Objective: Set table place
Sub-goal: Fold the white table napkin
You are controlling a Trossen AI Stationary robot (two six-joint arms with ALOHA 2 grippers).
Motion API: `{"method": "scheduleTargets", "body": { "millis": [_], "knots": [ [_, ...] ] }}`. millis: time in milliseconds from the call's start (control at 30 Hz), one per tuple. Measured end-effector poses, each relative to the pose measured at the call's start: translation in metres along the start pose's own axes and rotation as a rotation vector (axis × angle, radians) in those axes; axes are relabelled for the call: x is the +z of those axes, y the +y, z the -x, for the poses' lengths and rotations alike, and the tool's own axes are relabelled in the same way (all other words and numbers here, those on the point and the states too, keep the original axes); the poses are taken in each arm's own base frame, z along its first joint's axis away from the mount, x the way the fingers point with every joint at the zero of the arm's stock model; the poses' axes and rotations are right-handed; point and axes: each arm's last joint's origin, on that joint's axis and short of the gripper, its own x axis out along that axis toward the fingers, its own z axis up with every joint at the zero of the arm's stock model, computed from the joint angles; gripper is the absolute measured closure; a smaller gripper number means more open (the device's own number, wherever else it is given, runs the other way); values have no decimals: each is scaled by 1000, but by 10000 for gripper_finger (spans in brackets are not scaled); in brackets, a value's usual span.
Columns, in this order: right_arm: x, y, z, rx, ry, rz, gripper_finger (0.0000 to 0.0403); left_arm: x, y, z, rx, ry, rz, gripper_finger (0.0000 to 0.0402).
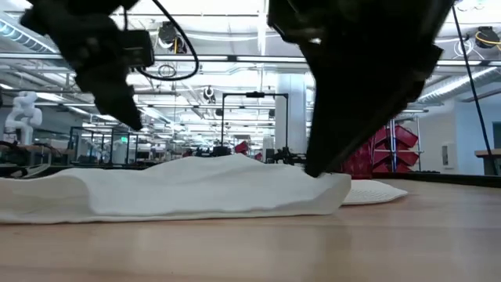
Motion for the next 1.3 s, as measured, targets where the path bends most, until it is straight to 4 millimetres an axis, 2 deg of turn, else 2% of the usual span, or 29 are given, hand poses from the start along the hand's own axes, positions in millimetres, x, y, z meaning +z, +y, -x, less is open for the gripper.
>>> {"method": "scheduleTargets", "body": {
  "millis": [233,333,433,600,767,1067,1167,1300],
  "knots": [
    [1,-5,-1,-28,25,-49,253,-22,-36,-3,-13,-3,-47,274],
    [2,-6,-1,-37,23,-142,254,-32,-47,-3,-18,10,-60,274],
    [1,-11,1,-87,19,-315,254,-42,-55,-3,-21,21,-79,274],
    [-2,-6,0,-57,31,-490,255,-55,-66,-6,-5,25,-100,274],
    [2,0,-2,18,19,-562,255,-64,-74,-8,-13,33,-125,274],
    [4,-3,-16,-16,88,-630,256,-75,-85,-9,-37,22,-151,274],
    [6,-5,-17,-30,62,-633,275,-77,-87,-8,-40,16,-159,274],
    [9,-7,-18,-23,82,-629,340,-79,-88,-7,-43,16,-166,274]
  ]
}}
